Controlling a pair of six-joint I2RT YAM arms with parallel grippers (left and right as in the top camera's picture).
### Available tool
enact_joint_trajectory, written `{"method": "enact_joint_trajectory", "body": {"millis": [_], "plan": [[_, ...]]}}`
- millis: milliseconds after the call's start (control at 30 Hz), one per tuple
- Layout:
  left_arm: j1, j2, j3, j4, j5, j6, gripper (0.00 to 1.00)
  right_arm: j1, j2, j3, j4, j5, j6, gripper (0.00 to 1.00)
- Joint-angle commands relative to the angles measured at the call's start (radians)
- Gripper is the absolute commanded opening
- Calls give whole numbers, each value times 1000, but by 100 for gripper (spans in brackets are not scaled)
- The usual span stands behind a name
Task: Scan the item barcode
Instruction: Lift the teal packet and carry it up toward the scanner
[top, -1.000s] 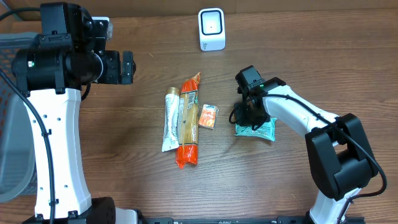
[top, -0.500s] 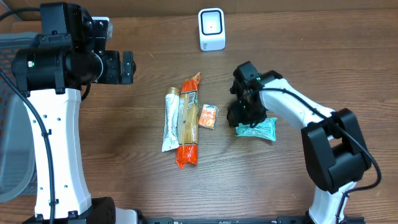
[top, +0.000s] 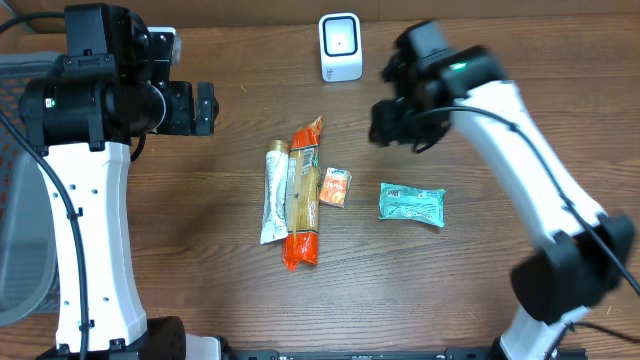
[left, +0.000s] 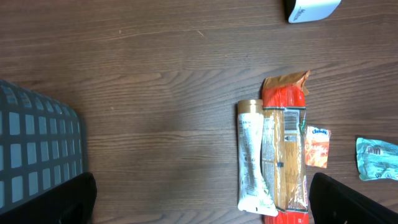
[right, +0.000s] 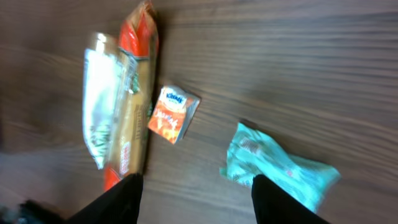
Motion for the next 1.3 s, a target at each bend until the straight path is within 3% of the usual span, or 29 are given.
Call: {"method": "enact_joint_trajectory", "body": {"millis": [0,300,500,800,1267], "plan": [[2,-2,15,4,-3,12,100,-78,-141,40,-45,-20,-1,59],[2,-2,15,4,-3,12,100,-417,-234,5,-193,-219,-240,59],[2,-2,15,4,-3,12,100,-540,-233,-286,-71,-349,-332,59],[2,-2,15,4,-3,12,100,-547,-233,-735,240,-432,-366,68],[2,-2,15,4,-3,12,100,-510,-159,-1053,673,-521,-267,71]]}}
